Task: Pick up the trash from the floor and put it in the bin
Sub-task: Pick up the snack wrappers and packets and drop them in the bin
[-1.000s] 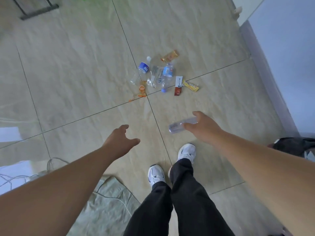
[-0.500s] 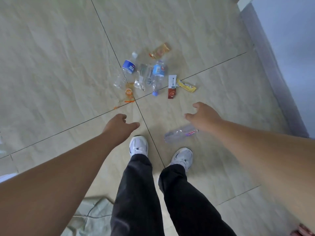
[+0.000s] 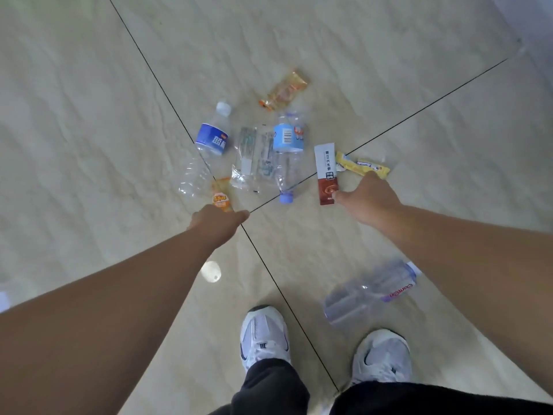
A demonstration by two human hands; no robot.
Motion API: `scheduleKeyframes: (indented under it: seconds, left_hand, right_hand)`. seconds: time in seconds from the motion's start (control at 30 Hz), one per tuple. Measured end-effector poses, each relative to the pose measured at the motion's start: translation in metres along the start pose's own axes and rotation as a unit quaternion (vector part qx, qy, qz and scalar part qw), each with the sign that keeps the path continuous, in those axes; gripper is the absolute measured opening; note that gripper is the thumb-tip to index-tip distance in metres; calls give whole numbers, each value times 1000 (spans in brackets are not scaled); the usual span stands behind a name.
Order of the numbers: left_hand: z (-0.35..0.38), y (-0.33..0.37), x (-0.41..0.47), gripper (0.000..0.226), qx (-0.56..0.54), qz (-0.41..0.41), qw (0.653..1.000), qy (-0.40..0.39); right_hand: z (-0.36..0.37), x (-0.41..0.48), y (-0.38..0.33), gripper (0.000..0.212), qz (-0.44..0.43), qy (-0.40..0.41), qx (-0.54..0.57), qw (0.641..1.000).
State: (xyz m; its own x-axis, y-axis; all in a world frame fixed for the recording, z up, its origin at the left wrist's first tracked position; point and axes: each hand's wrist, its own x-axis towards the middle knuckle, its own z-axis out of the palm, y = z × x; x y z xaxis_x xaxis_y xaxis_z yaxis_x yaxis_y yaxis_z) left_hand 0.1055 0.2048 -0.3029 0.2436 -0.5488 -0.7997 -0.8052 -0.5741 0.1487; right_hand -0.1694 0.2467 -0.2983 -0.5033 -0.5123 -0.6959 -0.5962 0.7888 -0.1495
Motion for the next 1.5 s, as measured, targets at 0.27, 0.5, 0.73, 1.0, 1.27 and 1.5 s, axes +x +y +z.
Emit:
scheduleKeyframes:
  seconds: [0.27,0.5,0.73,1.0,1.27,1.5]
  left_hand:
    - [37,22,87,100,64,-46,993,84]
    - [57,32,92,101,-53,-13,980,192]
    - [53,70,96,121,-125,-42,977,170]
    - [57,103,108,76,-100,33,980,168]
    - [47,96,109,28,-16,107,982,158]
    - [41,107,106,73,21,216,950,227]
  right_hand:
    - [51,75,-23,107,-23,52,-82,995]
    - [60,83,-15,55,-142,181,-184,956]
    - [55,91,-9,46,-166,183,-158,956]
    - [54,93,-5,42,-181,189,-133,956]
    - [39,97,-4,31,-155,141,-87,974]
    - [24,104,4,32,-121,99,-126,980]
